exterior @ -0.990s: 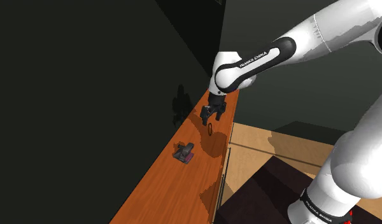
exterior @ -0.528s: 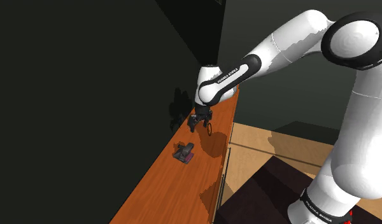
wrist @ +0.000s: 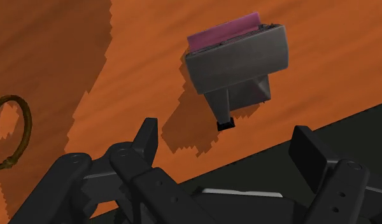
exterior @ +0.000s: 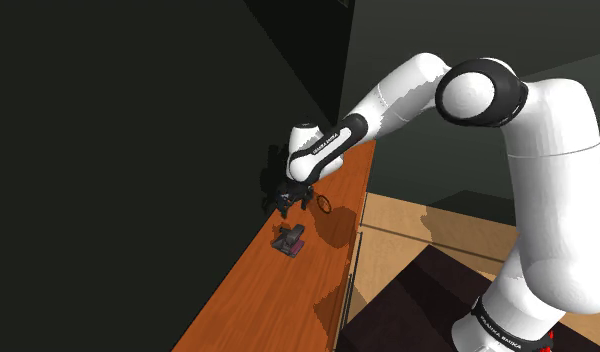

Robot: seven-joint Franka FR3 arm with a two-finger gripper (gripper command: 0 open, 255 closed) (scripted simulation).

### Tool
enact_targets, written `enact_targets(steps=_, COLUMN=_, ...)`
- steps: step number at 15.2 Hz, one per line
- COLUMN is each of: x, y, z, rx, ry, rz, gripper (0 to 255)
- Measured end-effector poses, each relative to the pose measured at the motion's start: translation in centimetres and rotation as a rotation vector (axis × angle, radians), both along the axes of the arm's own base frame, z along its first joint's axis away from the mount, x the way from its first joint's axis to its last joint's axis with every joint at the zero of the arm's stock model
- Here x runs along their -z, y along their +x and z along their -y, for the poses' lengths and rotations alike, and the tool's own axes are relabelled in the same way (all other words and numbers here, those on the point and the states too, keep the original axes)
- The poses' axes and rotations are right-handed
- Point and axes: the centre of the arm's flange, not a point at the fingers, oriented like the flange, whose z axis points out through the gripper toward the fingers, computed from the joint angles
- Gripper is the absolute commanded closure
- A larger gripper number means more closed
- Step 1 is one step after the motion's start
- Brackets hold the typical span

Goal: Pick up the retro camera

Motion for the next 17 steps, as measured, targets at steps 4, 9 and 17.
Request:
enact_targets(steps=4, x=3.9, y=3.6, z=-1.6, rx=-0.008, ry=-0.009, rz=0.005, gripper=0)
enact_targets(steps=9, x=7.2, y=5.4, z=-2.2, rx=-0.012, ry=-0.014, rz=0.006, gripper=0)
enact_targets(steps=17, x=10.0, y=5.5, z=-2.1, rx=-0.012, ry=-0.014, rz=0.007, gripper=255)
